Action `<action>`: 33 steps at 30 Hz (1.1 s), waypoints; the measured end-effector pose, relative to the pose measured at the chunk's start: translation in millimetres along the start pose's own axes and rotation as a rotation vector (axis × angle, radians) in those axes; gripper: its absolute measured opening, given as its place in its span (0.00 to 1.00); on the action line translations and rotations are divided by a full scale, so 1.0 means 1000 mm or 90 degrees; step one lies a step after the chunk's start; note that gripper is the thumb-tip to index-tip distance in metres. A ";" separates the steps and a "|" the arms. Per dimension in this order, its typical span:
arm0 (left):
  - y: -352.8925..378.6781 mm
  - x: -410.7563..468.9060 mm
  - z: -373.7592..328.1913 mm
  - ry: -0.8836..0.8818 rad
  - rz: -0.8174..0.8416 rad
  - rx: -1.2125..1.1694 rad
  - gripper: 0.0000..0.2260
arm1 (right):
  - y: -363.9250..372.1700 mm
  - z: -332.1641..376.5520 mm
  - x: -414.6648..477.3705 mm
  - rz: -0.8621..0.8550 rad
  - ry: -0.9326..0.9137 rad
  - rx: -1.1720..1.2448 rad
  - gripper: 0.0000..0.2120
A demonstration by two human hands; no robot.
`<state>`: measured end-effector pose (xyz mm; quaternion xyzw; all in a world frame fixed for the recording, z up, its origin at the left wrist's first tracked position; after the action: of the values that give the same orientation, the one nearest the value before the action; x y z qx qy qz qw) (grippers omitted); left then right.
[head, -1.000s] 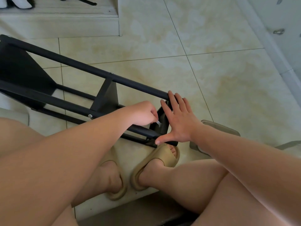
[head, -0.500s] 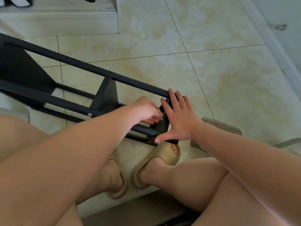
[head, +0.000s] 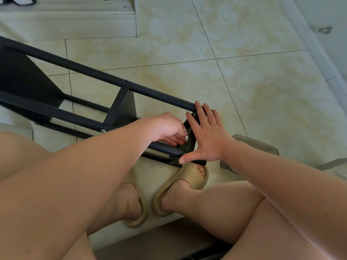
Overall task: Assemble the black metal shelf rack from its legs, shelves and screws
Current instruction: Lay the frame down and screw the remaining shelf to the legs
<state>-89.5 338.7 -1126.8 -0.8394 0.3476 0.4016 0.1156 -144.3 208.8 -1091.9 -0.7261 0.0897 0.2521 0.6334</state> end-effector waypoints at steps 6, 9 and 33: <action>-0.001 0.001 0.001 -0.032 -0.004 -0.025 0.01 | 0.001 -0.001 0.000 -0.001 0.000 0.001 0.72; -0.001 0.000 -0.001 -0.014 0.001 0.001 0.01 | 0.001 -0.001 0.001 -0.003 0.000 0.002 0.72; -0.002 -0.002 0.004 -0.076 0.027 0.068 0.04 | 0.000 0.001 -0.001 0.005 0.003 0.004 0.72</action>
<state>-92.0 343.1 -1128.3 -0.7988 0.3788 0.4346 0.1720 -145.2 209.4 -1091.9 -0.7244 0.0948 0.2528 0.6343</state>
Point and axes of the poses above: each hand's wrist, its own x-axis towards the middle knuckle, its own y-axis out of the palm, z = x × y, the point moved 4 cm from there along x, towards the middle knuckle, and after that the axes turned 3 degrees about -x, right-handed, at the moved point
